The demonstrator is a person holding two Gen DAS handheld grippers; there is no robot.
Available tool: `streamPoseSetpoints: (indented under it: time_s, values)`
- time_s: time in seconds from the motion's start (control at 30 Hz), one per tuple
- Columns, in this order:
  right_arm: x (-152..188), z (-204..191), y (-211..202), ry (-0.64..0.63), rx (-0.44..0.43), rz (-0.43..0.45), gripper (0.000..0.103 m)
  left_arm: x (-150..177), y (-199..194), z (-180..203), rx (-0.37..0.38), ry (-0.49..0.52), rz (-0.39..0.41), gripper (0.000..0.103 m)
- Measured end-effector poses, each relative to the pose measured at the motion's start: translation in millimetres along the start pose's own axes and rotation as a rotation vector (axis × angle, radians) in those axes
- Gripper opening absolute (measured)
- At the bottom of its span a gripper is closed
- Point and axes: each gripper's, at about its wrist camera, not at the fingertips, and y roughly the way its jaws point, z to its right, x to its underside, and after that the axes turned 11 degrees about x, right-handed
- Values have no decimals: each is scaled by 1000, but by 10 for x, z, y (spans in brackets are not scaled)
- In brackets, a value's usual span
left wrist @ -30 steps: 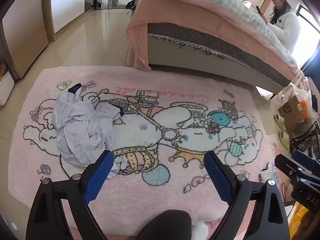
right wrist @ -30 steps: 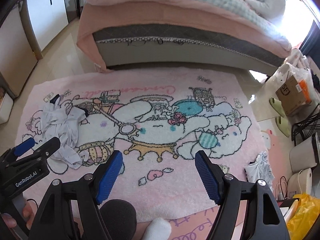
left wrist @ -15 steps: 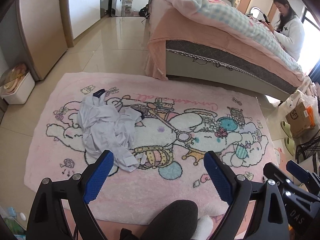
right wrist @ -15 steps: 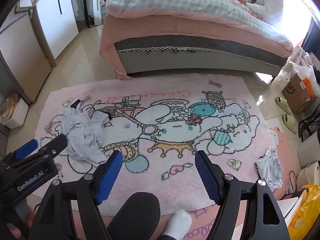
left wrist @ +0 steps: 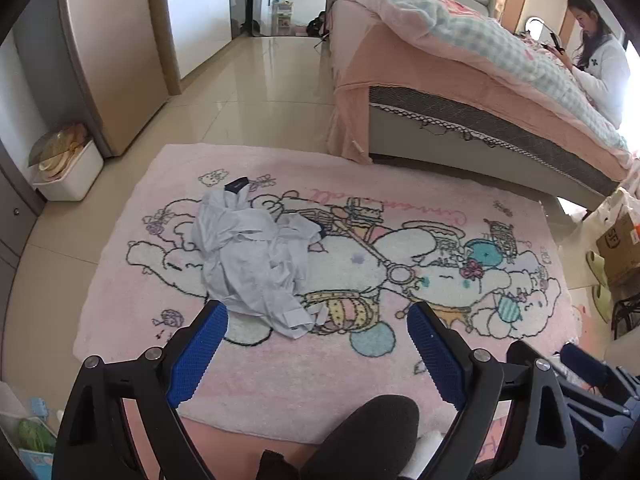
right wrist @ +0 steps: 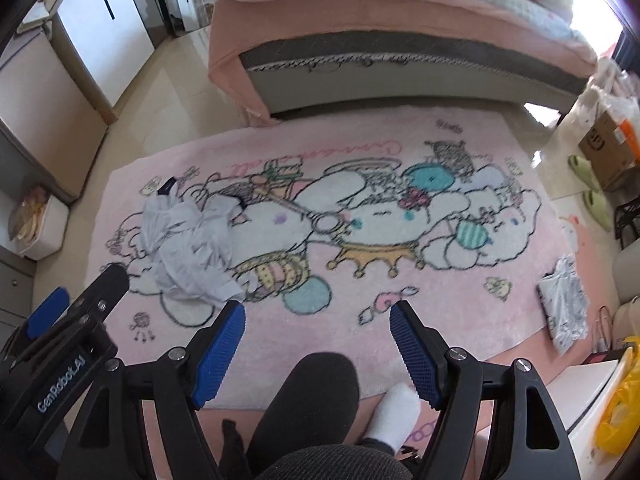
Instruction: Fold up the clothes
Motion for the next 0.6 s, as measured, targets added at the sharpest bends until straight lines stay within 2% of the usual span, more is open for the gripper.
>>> streamPoseSetpoints:
  time_s: [0.13,0.6]
  values:
    - [-17,-96,21,-31,5,1,75,20,10,-29,-34,-1,-3,93]
    - [-31,-186,41,-58,22,22,75,23,62,-97,-58,1,-27,93]
